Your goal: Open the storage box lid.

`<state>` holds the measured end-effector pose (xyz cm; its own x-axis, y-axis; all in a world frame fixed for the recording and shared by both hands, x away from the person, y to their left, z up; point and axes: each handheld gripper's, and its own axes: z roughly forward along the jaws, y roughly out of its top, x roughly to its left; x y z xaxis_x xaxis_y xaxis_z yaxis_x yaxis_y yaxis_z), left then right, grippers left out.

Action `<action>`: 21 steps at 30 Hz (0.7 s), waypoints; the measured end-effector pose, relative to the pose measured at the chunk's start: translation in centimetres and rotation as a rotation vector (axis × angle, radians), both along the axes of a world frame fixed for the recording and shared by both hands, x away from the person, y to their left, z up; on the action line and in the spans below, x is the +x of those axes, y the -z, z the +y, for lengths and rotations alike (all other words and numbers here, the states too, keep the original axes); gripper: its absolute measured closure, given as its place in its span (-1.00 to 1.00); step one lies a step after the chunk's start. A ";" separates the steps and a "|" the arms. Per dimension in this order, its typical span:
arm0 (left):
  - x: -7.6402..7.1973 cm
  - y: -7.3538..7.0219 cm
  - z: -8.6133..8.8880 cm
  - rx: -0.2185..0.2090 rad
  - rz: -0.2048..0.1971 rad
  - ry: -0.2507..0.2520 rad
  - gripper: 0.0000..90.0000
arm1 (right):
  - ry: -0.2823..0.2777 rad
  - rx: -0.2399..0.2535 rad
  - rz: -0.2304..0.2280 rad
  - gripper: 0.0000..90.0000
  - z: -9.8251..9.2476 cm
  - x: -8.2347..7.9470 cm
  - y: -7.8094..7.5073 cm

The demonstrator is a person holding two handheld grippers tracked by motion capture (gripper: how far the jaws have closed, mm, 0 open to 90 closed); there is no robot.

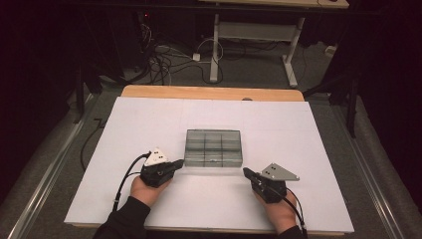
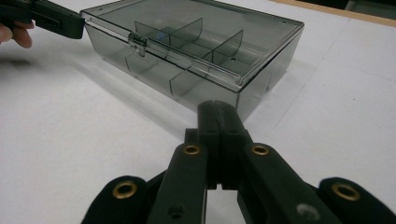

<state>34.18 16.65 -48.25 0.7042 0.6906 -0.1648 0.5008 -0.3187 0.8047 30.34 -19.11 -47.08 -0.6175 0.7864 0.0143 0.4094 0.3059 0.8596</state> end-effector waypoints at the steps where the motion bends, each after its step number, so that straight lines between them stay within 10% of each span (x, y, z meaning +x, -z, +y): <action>1: 0.0 0.0 0.0 -0.001 -0.002 0.000 0.95 | 0.000 -0.001 0.000 1.00 0.0 0.0 0.0; 21: 0.0 -0.1 -0.1 -0.009 -0.007 -0.003 0.95 | 0.010 -0.016 -0.008 1.00 0.0 0.0 0.0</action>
<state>34.16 16.60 -48.15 0.7035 0.6910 -0.1661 0.4960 -0.3100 0.8111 30.39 -19.10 -47.04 -0.6096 0.7927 -0.0034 0.4055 0.3155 0.8579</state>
